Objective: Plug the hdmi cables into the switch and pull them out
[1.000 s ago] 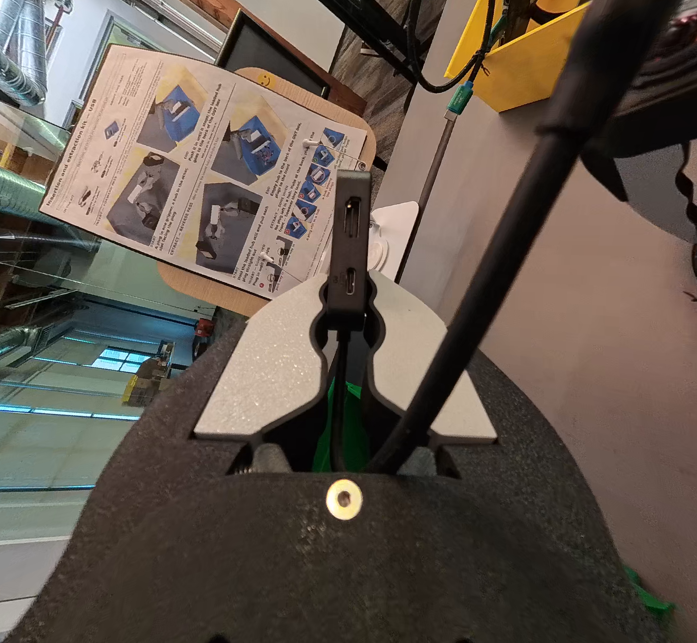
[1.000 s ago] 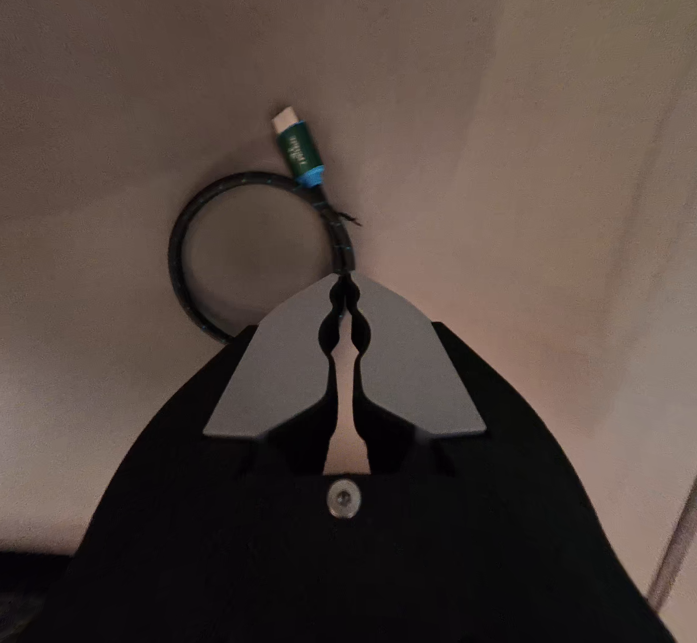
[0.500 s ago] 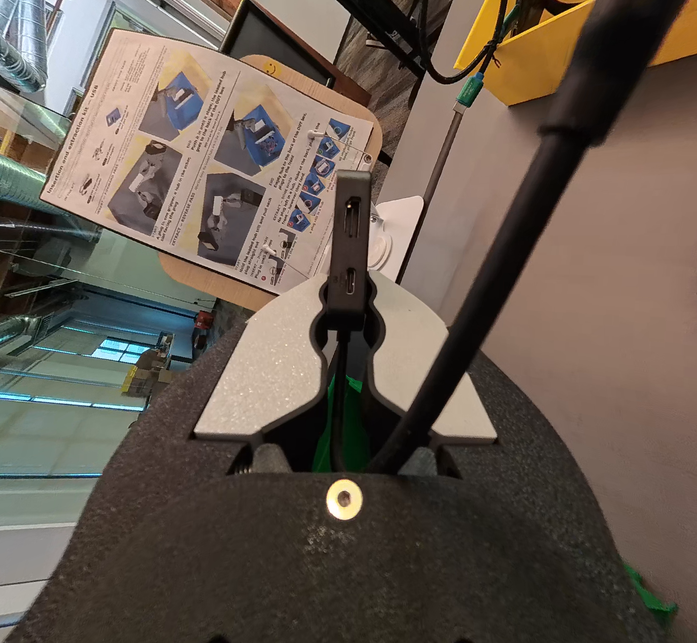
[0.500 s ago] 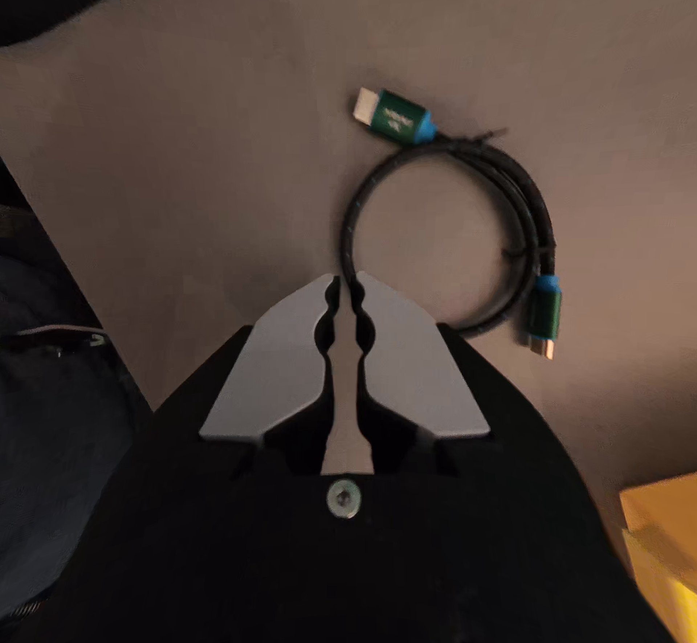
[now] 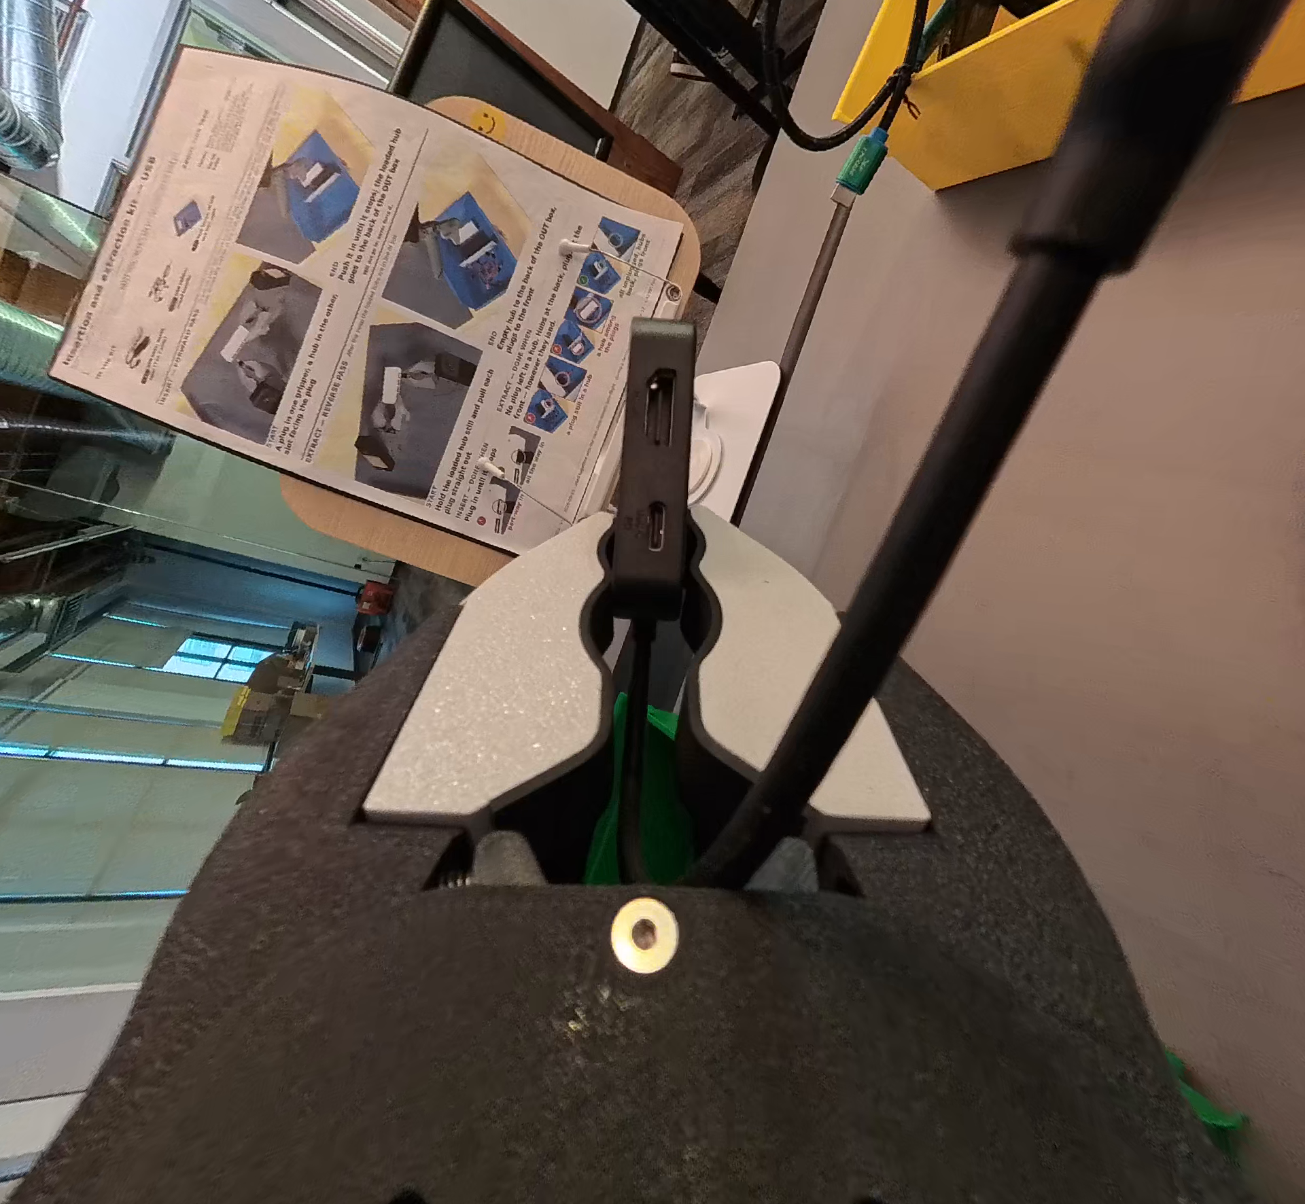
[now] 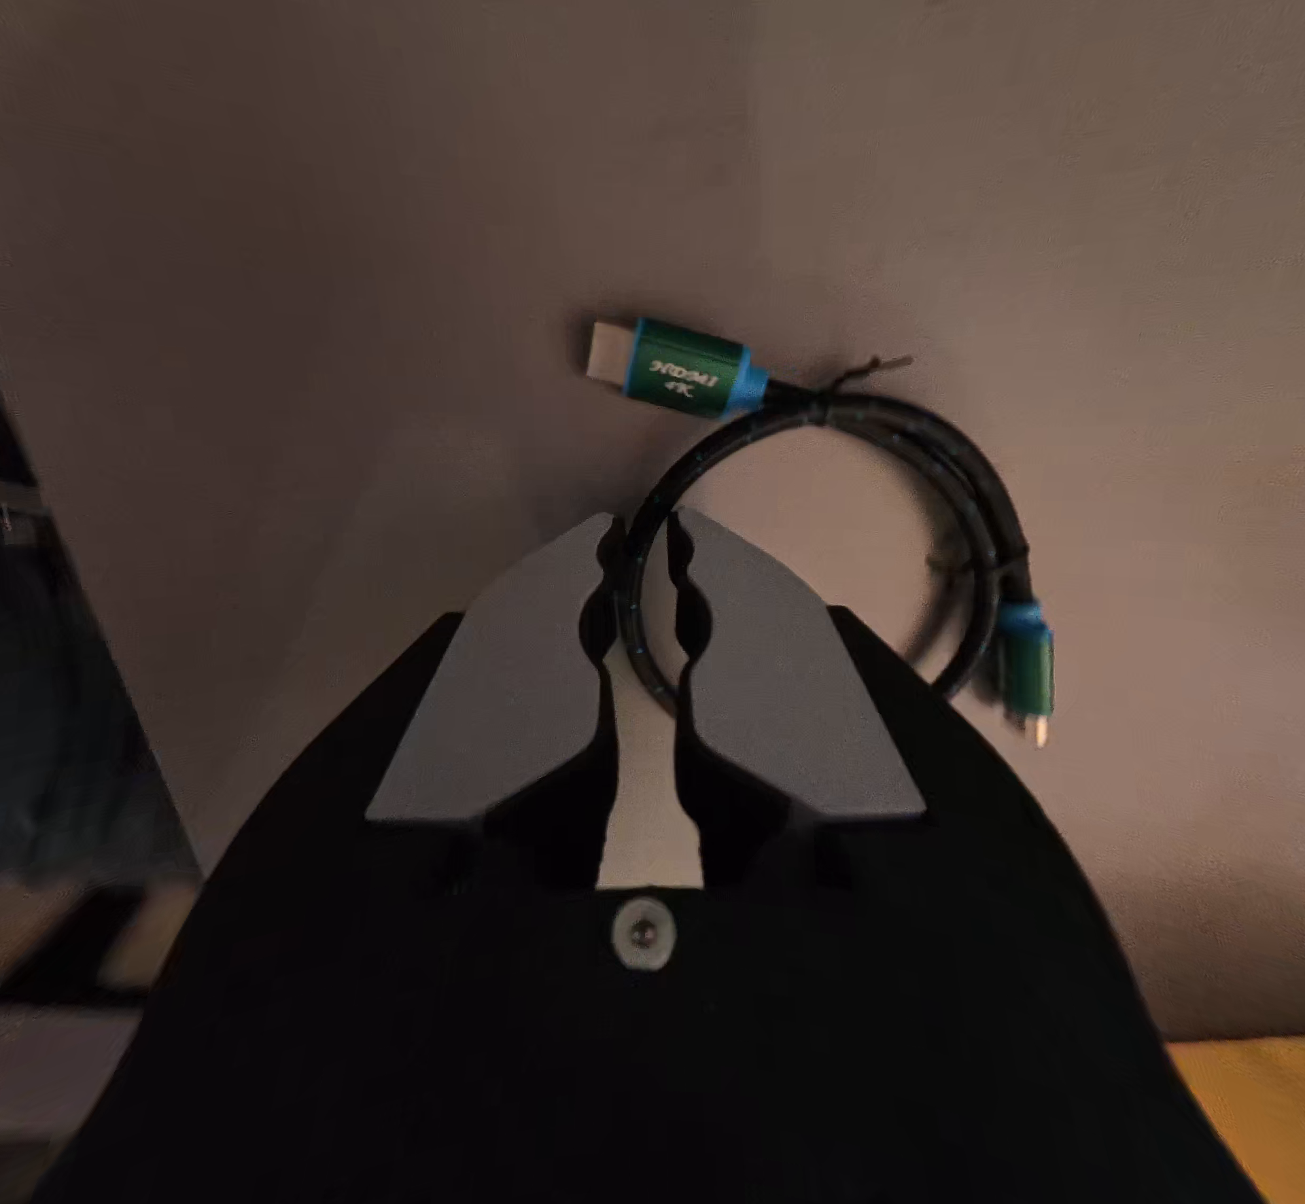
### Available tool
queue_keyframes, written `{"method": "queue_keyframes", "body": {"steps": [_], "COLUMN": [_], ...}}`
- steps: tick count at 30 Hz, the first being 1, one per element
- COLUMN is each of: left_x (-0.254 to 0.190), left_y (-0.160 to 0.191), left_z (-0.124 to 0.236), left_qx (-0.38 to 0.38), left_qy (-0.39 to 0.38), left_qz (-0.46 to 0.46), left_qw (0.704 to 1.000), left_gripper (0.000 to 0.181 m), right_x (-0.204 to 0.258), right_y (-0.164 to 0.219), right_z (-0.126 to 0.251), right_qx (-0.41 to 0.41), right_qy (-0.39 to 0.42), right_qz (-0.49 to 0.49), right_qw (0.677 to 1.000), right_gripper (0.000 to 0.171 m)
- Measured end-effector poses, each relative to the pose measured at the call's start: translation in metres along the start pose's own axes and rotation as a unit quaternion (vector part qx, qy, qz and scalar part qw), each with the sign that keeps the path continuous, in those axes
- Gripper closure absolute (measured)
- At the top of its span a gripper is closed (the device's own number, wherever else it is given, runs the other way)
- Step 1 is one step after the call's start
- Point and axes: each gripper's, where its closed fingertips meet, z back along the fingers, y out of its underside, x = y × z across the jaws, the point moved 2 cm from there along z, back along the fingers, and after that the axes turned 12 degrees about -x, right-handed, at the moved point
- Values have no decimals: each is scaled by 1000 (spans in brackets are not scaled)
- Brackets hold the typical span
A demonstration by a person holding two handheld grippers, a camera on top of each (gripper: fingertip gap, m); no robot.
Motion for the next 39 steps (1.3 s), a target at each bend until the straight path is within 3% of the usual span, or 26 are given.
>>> {"method": "queue_keyframes", "body": {"steps": [3, 5, 7, 12, 16, 19, 23, 32, 36, 39], "left_x": [2, 3, 4, 2, -1, -2, -1, 4, 5, 5], "left_y": [0, 0, 1, 1, 1, 2, 2, 2, 2, 3], "left_z": [2, 2, 2, 0, -3, -4, -3, 1, 2, 1], "left_qx": [-1, -2, -1, 2, 4, 9, 8, 4, 3, 6], "left_qy": [-4, -6, -6, -4, -1, 0, -1, -6, -8, -8], "left_qz": [1, 3, 4, 2, 1, -1, 0, 5, 7, 6], "left_qw": [1000, 1000, 1000, 1000, 1000, 1000, 1000, 1000, 1000, 1000], "left_gripper": [167, 167, 167, 167, 167, 167, 167, 167, 167, 167], "right_x": [12, 0, -8, -30, -26, -32, -39, -39, -48, -53], "right_y": [29, 52, 68, 59, 11, -6, 6, 20, 33, 23], "right_z": [25, 45, 61, 70, 51, 30, -1, 9, 18, 26], "right_qx": [57, 100, 118, 43, -72, -87, -41, -53, -48, -73], "right_qy": [-45, -21, -16, 46, 14, 33, 76, 41, 79, 133], "right_qz": [167, 192, 139, -58, -249, -303, -300, -213, -170, -120], "right_qw": [983, 976, 983, 996, 966, 949, 950, 975, 981, 981], "right_gripper": [159, 159, 158, 149, 148, 148, 143, 158, 151, 147]}}
